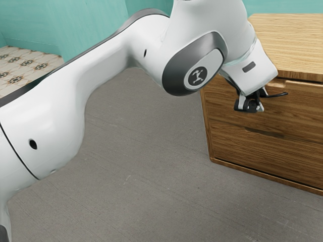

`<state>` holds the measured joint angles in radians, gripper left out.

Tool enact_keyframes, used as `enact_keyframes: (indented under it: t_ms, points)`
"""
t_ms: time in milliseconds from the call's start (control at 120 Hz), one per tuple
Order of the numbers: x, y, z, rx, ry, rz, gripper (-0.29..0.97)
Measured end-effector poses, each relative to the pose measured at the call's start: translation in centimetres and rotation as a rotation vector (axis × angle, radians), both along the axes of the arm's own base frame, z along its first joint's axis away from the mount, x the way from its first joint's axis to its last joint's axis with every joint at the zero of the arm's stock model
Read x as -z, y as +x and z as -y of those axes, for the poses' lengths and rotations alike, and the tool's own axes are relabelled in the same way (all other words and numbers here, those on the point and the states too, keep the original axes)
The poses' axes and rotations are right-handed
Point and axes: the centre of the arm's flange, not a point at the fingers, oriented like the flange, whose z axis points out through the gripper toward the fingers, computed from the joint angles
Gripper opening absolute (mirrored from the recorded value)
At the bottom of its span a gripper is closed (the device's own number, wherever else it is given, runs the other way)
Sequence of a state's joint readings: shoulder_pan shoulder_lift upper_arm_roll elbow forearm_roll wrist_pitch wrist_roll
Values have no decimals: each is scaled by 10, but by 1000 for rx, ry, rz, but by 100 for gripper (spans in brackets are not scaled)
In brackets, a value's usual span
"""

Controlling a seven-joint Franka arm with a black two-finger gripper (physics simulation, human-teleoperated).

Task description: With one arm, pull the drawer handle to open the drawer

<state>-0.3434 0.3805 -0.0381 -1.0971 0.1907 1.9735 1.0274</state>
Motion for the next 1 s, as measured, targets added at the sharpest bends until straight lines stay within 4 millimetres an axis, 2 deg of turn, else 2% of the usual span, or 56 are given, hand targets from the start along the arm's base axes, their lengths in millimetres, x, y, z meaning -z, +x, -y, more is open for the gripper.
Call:
enact_keyframes:
  t_ms: [375, 1000]
  points:
    - [-3, -5, -3, -2, 3, -6, 4]
    - [-7, -26, -6, -7, 3, -27, 1]
